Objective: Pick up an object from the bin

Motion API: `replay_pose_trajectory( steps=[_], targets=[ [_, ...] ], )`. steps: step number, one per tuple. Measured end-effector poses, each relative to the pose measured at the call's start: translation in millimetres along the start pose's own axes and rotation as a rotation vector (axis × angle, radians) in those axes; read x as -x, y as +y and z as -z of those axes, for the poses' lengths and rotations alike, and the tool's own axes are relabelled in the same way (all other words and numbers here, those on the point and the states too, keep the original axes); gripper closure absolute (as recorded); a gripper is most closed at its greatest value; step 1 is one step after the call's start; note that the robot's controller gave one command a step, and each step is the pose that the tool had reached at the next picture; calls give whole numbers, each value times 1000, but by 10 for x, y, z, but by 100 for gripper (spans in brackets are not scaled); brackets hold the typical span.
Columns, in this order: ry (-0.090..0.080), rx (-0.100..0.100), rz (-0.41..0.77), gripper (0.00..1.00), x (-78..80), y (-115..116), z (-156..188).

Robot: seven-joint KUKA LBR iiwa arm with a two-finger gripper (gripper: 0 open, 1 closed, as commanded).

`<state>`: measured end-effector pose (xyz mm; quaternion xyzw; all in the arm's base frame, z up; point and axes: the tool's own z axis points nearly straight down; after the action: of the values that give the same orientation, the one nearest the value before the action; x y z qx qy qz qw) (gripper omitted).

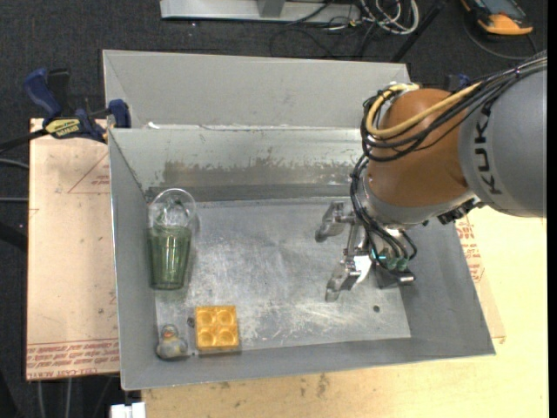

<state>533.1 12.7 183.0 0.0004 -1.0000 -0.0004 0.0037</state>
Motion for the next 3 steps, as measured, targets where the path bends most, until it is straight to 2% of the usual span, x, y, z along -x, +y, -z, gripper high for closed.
replay_pose_trajectory(
  steps=[1,2,3],
  targets=[
    [-8,0,0,0,17,0,42],
    [-10,2,62,0,140,-342,-10],
    [-11,-3,-15,0,324,-541,-179]
  ],
)
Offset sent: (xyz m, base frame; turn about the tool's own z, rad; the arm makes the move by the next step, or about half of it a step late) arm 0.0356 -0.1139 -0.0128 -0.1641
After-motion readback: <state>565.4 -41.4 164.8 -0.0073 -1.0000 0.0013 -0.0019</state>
